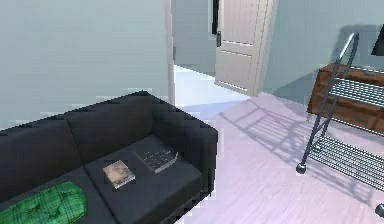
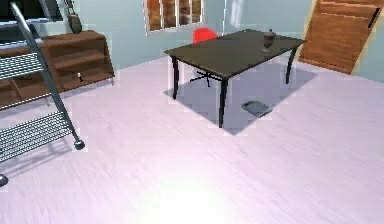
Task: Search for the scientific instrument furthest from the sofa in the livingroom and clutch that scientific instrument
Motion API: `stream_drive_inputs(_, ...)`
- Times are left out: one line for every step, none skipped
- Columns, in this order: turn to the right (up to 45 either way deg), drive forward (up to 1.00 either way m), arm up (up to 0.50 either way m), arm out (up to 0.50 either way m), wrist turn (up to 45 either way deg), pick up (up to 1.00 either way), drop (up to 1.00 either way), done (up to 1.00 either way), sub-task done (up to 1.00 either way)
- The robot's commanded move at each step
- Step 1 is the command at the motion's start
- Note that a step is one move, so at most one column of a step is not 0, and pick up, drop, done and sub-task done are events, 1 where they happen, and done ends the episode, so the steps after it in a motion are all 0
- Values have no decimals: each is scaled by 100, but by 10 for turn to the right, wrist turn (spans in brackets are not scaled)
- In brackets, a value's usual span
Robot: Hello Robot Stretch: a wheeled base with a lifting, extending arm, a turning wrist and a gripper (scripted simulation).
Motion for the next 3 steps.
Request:
stream_drive_inputs(0, 20, 0, 0, 0, 0, 0, 0, 0)
stream_drive_inputs(450, 0, 0, 0, 0, 0, 0, 0, 0)
stream_drive_inputs(450, 0, 0, 0, 0, 0, 0, 0, 0)
